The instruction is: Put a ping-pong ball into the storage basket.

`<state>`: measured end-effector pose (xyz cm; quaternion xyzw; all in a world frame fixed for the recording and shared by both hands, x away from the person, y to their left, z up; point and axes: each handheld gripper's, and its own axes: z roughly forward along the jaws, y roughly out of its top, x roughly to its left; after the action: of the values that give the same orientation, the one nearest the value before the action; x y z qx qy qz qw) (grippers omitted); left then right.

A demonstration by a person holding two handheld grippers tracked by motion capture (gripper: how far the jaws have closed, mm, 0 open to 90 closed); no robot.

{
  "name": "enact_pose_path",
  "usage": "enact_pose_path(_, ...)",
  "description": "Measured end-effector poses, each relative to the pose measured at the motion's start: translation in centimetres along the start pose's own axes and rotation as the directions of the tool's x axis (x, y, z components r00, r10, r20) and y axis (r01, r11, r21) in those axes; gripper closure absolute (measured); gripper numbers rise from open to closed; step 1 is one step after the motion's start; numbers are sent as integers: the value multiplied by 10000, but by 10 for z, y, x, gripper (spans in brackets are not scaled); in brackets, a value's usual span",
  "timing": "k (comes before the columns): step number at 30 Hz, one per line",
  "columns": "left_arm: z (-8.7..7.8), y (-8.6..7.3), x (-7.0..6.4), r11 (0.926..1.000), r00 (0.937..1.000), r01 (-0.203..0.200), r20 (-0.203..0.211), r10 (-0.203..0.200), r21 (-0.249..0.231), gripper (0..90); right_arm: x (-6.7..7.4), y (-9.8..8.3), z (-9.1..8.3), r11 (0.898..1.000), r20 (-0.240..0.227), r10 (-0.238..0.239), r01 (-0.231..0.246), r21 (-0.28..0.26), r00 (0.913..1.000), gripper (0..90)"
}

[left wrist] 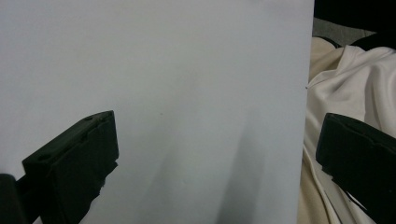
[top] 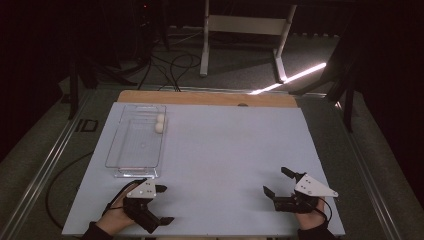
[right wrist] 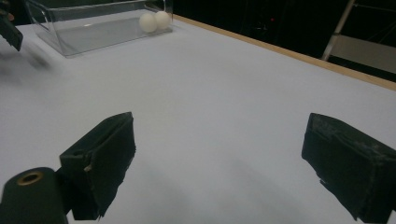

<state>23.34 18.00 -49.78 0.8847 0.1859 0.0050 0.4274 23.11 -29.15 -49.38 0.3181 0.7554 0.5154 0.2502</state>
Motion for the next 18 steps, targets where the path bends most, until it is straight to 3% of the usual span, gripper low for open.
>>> enact_pose_path(18, 3, -3, 0, 10000, 10000, -52, 45, 52, 20, 3, -1, -1, 0, 10000, 6, -1, 1, 1, 10000, 97)
